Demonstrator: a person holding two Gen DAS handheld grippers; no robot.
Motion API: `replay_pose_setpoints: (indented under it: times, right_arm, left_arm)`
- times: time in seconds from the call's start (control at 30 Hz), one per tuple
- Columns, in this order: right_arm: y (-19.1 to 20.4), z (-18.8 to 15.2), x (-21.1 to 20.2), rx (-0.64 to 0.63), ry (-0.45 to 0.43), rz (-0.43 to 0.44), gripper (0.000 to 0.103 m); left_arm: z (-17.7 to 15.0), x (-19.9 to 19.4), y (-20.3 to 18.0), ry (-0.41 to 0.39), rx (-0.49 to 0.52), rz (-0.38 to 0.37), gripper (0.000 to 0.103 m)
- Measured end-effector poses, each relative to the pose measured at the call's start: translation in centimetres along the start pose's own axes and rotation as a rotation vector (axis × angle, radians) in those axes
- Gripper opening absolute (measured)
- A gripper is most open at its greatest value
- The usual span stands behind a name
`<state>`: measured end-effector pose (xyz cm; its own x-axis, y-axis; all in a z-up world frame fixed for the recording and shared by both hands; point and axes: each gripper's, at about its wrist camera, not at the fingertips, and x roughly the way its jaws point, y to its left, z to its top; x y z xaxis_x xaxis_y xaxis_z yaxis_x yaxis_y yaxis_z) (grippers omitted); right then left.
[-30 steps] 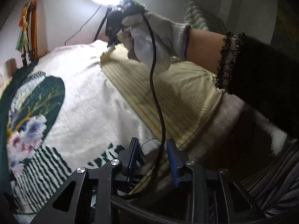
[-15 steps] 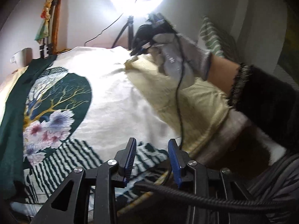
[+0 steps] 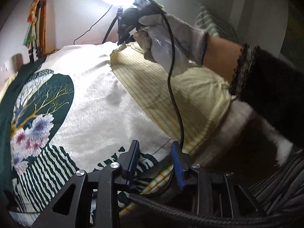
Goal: Fold small clothes
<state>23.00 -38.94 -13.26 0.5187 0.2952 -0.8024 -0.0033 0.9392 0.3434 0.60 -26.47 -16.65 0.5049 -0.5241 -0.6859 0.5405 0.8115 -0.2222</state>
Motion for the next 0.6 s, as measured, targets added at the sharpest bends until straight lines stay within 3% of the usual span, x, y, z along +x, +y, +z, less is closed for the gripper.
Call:
replay_pose_setpoints:
  times: [0.13,0.3,0.5,0.6]
  right_arm:
    - [-0.1,0.1,-0.2,0.001,-0.002,0.009,0.004]
    - [0.1,0.2,-0.2,-0.010,-0.005,0.009,0.004]
    - [0.3,0.4,-0.9,-0.006,-0.014,0.022,0.004]
    - [0.4,0.6,-1.3,-0.003,-0.022,0.034,0.004]
  left_arm:
    - [0.1,-1.4,0.4,-0.021,-0.025,-0.043,0.043]
    - [-0.1,-3.0,-0.3,-0.059,-0.007,-0.086,0.057]
    - [-1.2,-1.3,-2.6,0.000,0.095,-0.059,0.058]
    - [-1.3,-0.6,-3.0,-0.007,0.123,0.017,0.057]
